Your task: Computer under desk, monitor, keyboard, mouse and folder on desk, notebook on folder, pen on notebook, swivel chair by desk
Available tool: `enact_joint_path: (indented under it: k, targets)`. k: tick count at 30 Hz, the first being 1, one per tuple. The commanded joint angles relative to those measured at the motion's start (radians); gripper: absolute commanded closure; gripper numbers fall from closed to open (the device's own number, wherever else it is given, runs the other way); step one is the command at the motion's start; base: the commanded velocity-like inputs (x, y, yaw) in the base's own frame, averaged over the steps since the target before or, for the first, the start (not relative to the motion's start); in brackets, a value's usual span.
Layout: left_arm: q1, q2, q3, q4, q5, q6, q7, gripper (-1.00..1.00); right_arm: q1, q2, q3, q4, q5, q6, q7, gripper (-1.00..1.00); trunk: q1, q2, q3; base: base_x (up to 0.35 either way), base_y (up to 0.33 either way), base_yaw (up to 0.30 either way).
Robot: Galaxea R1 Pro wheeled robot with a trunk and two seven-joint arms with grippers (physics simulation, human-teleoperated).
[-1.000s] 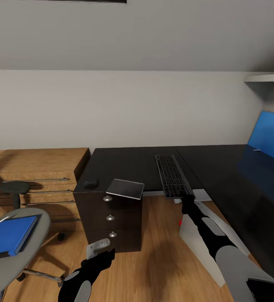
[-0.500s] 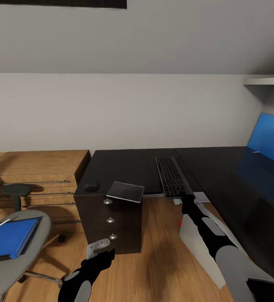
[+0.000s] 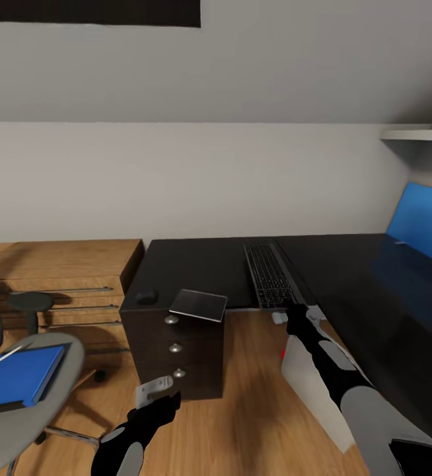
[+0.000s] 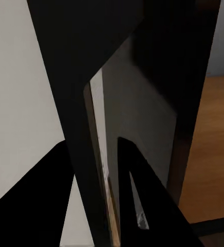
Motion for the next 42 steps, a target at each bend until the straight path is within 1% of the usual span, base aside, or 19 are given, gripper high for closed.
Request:
enact_joint_path:
  k: [1,3,6,7,8,11,15,25,29,42]
  targets:
    - [-0.001,0.000,-0.001,-0.001,0.011,0.002,0.010,-1.00,0.000,0.000,-0.005,-0.009,-0.007,0.019,0.002,1.00,-0.004,0.007,0.002,-0.283,0.000,0.000]
    - [-0.001,0.000,-0.001,-0.001,0.011,0.002,0.010,-1.00,0.002,-0.001,-0.005,-0.037,-0.006,0.044,0.002,1.00,-0.012,0.021,0.009,-0.311,0.000,0.000]
    - [-0.001,0.000,-0.001,-0.001,0.011,0.002,0.010,-1.00,0.010,-0.001,-0.006,-0.087,-0.006,0.058,0.002,1.00,-0.024,0.042,0.018,-0.330,0.000,0.000]
    - [-0.001,0.000,-0.001,-0.001,0.011,0.002,0.010,-1.00,0.022,-0.002,-0.006,-0.106,-0.005,0.061,0.002,1.00,-0.027,0.049,0.021,-0.337,0.000,0.000]
    - [-0.001,0.000,-0.001,-0.001,0.011,0.002,0.010,-1.00,0.054,-0.001,-0.006,-0.155,-0.006,0.064,0.001,1.00,-0.031,0.056,0.024,-0.340,-0.039,0.000]
    - [-0.001,-0.001,-0.001,-0.001,0.009,0.004,0.010,-1.00,0.078,0.001,-0.006,-0.211,-0.009,0.065,-0.001,1.00,-0.043,0.077,0.034,-0.329,-0.119,0.000]
    - [-0.001,-0.001,-0.001,-0.001,0.009,0.004,0.010,-1.00,0.080,0.001,-0.006,-0.217,-0.010,0.066,-0.005,1.00,-0.058,0.105,0.046,-0.291,-0.225,0.000]
    - [-0.001,0.000,-0.001,-0.003,0.006,0.002,0.010,-1.00,0.082,-0.002,-0.006,-0.219,-0.011,0.072,-0.006,1.00,-0.096,0.175,0.077,-0.331,-0.118,0.000]
    - [-0.001,0.000,-0.001,-0.003,0.008,0.002,0.010,-1.00,0.082,-0.002,-0.006,-0.220,-0.010,0.084,-0.006,1.00,-0.112,0.203,0.090,-0.339,-0.035,0.000]
    - [-0.001,0.000,-0.001,-0.003,0.009,0.002,0.010,-1.00,0.082,-0.002,-0.006,-0.219,-0.010,0.087,-0.006,1.00,-0.162,0.294,0.131,-0.344,-0.002,0.000]
